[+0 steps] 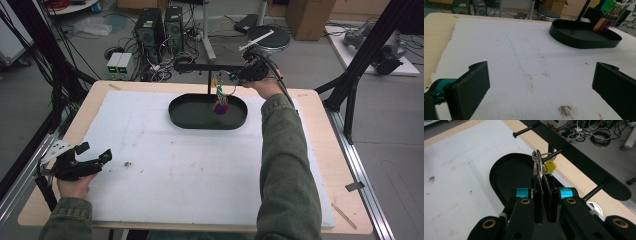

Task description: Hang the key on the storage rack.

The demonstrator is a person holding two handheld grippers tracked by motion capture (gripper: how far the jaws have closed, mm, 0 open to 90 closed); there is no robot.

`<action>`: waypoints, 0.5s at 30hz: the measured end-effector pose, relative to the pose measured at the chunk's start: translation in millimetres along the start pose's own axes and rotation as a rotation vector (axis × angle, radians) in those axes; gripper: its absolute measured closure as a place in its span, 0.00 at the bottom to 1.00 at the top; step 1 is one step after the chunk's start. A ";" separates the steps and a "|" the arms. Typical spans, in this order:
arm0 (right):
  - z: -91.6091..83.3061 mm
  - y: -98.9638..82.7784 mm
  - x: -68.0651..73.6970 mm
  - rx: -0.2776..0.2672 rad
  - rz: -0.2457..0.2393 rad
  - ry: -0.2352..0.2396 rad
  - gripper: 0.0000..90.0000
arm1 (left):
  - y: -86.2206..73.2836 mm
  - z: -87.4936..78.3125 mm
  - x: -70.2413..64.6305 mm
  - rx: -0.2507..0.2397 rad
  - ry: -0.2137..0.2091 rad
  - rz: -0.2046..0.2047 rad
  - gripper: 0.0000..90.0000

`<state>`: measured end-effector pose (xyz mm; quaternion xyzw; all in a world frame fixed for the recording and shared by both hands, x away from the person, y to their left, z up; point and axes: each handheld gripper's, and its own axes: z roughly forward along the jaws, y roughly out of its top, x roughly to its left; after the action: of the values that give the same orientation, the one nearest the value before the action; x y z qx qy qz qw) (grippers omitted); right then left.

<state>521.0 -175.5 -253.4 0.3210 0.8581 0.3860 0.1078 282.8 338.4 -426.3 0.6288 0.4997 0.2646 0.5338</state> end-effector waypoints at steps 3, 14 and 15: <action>5.8 -0.6 -3.1 0.000 0.006 -0.014 0.97 | -0.1 -0.5 0.5 0.000 0.003 -0.001 0.02; 19.7 0.4 -4.8 -0.010 0.029 -0.046 0.97 | -0.7 0.5 1.0 -0.002 0.004 -0.006 0.02; 21.1 0.6 -4.5 -0.011 0.027 -0.047 0.97 | -0.7 0.5 1.1 -0.001 0.003 -0.007 0.02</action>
<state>533.9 -165.4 -267.5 0.3408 0.8487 0.3847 0.1245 283.4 339.2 -427.3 0.6266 0.5024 0.2639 0.5341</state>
